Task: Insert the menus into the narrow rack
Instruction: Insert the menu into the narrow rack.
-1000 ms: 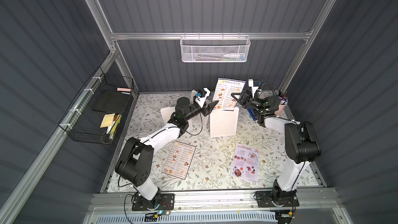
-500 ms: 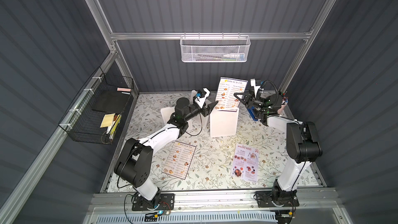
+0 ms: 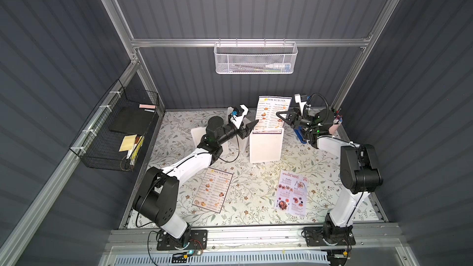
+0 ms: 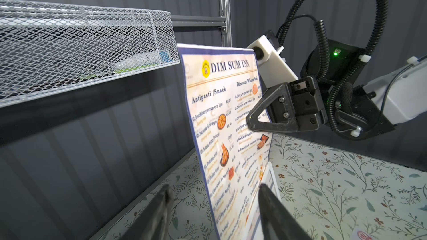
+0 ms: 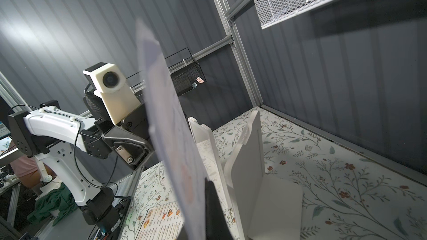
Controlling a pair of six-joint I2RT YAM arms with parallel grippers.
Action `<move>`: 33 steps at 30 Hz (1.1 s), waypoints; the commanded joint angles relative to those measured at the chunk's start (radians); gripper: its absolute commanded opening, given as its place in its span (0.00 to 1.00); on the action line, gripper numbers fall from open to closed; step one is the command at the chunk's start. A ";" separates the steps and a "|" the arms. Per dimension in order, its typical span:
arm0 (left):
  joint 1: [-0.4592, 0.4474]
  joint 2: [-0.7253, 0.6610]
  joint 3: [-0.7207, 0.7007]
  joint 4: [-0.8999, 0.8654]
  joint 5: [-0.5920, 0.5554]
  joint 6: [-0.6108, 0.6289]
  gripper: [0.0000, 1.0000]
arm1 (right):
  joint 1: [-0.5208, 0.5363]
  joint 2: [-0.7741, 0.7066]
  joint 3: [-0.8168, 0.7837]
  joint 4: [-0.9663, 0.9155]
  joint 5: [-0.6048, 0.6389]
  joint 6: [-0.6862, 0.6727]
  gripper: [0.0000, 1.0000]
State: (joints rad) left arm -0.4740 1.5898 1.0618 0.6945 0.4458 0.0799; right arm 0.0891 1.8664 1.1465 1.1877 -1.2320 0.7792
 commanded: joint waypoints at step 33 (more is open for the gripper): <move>0.008 -0.091 -0.058 -0.004 -0.034 0.011 0.63 | 0.022 0.008 0.063 -0.042 -0.014 -0.008 0.00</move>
State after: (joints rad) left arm -0.4740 1.5337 1.0191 0.6876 0.4160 0.0803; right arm 0.1009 1.8858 1.1809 1.1610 -1.2129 0.7876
